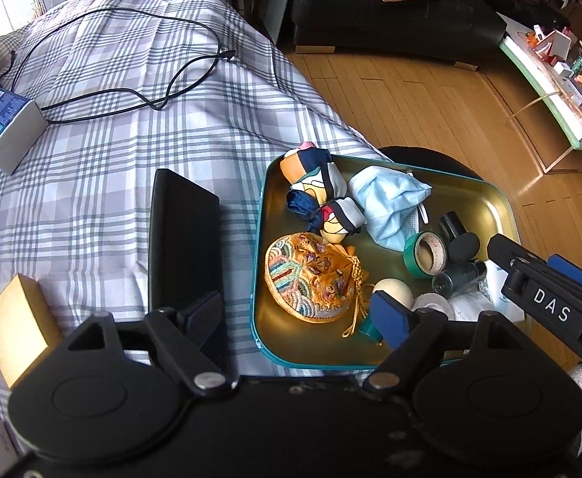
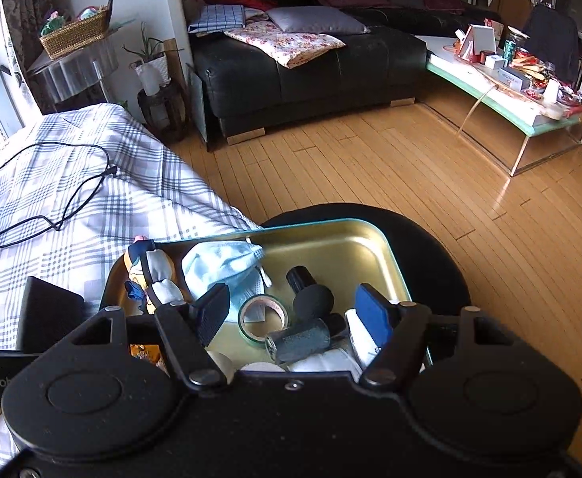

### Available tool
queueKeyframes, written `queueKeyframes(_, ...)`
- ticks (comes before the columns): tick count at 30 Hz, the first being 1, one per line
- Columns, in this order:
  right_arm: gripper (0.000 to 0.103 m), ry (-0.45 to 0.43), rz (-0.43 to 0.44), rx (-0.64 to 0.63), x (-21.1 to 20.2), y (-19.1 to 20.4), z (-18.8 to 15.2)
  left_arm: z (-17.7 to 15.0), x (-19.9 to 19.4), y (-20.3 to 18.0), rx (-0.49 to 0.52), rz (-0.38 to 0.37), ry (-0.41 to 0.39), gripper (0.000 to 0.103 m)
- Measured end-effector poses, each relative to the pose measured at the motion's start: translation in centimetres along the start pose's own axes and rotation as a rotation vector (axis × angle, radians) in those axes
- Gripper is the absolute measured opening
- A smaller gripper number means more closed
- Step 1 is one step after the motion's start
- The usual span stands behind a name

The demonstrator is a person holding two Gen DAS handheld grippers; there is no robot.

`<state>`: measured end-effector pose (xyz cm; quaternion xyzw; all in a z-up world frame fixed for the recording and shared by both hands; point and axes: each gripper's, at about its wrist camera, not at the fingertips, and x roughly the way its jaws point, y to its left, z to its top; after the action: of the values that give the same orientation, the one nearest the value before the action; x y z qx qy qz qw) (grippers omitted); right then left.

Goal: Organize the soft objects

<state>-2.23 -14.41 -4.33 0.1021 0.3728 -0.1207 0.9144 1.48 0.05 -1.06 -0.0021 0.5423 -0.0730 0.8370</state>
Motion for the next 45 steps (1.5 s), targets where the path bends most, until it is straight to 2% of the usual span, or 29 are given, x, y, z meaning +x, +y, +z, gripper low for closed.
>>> queueKeyframes(12,0.066,0.028,-0.060,-0.062,0.1,1.3,-0.5,-1.5,-0.5,0.8,-0.030,0.073,-0.010,0.085)
queueKeyframes(18,0.065,0.070,-0.051,-0.072,0.0,1.7,-1.2,-2.1,-1.2,1.3,-0.047,0.085,-0.019,0.086)
queueKeyframes(30,0.065,0.062,-0.085,-0.076,-0.7,2.1,-2.3,-3.9,-2.6,3.0,-0.083,0.091,-0.031,0.087)
queueKeyframes(33,0.065,0.050,-0.098,-0.075,-0.9,2.3,-2.5,-4.5,-3.0,3.3,-0.092,0.088,-0.039,0.093)
queueKeyframes(45,0.065,0.031,-0.148,-0.106,-1.3,3.6,-3.3,-5.5,-4.4,4.6,-0.125,0.092,-0.084,0.099)
